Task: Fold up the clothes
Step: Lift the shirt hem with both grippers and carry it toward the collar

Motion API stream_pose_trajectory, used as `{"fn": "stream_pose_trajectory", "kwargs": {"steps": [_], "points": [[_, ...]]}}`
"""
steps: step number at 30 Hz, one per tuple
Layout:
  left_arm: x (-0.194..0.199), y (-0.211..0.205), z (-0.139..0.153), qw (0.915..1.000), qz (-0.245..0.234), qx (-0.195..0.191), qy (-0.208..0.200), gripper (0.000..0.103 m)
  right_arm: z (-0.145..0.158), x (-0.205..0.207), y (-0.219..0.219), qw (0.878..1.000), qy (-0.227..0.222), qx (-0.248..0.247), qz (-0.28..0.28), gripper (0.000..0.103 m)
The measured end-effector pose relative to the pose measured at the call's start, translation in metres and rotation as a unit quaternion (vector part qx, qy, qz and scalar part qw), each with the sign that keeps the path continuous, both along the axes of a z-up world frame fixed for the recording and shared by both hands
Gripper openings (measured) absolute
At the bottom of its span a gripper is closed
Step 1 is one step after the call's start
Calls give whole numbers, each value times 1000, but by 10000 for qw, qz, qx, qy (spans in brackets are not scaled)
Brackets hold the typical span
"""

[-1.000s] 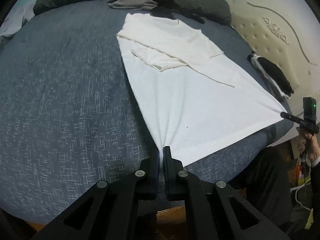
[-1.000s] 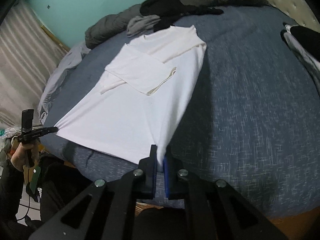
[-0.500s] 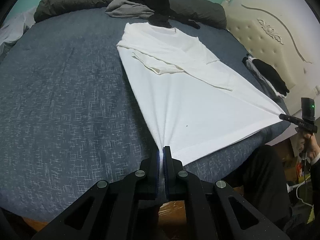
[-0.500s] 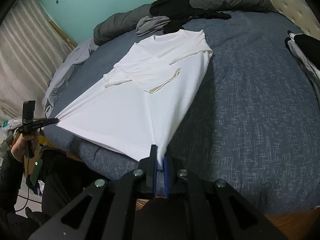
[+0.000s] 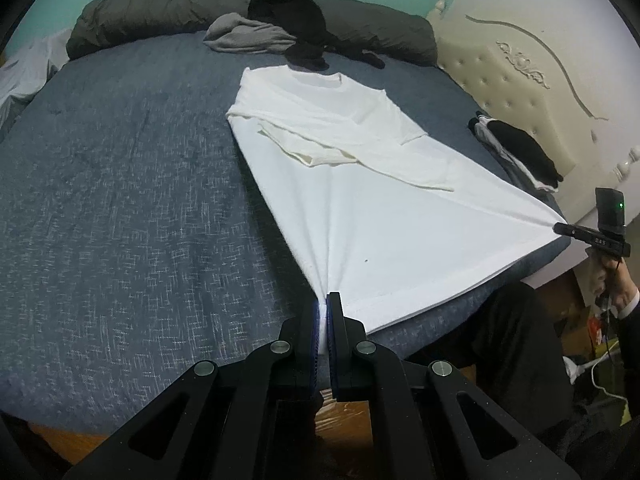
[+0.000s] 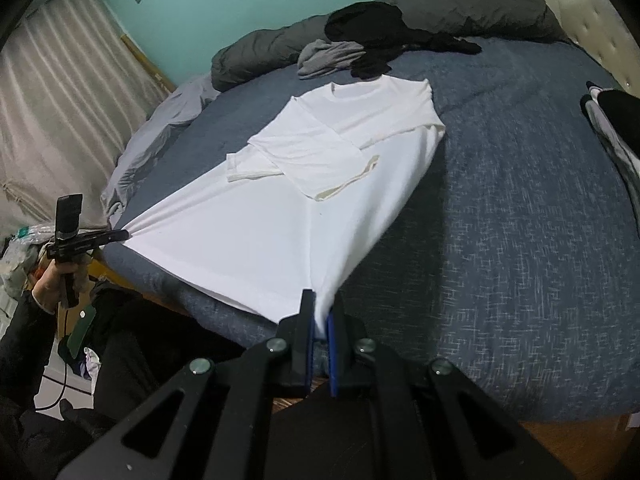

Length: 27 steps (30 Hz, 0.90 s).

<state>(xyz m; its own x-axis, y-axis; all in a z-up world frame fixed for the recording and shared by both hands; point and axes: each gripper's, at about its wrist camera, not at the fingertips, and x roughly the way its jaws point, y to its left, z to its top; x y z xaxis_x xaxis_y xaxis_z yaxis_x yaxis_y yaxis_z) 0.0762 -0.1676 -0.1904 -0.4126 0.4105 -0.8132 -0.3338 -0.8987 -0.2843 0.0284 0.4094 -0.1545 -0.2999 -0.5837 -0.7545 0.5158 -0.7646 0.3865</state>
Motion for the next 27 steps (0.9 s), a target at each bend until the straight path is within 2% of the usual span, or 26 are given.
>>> {"fn": "stream_pose_trajectory", "kwargs": {"steps": [14,22,27], "points": [[39,2,28,9995,-200,5,236,4,30,37,0,9993,202,-107,311,5],[49,3,33,9993,-271,42,260,4,29,49,5,9991,149,-50,397,5],[42,2,31,9994,-235,-12,237,4,26,45,5,9992,92,-34,378,5]]}}
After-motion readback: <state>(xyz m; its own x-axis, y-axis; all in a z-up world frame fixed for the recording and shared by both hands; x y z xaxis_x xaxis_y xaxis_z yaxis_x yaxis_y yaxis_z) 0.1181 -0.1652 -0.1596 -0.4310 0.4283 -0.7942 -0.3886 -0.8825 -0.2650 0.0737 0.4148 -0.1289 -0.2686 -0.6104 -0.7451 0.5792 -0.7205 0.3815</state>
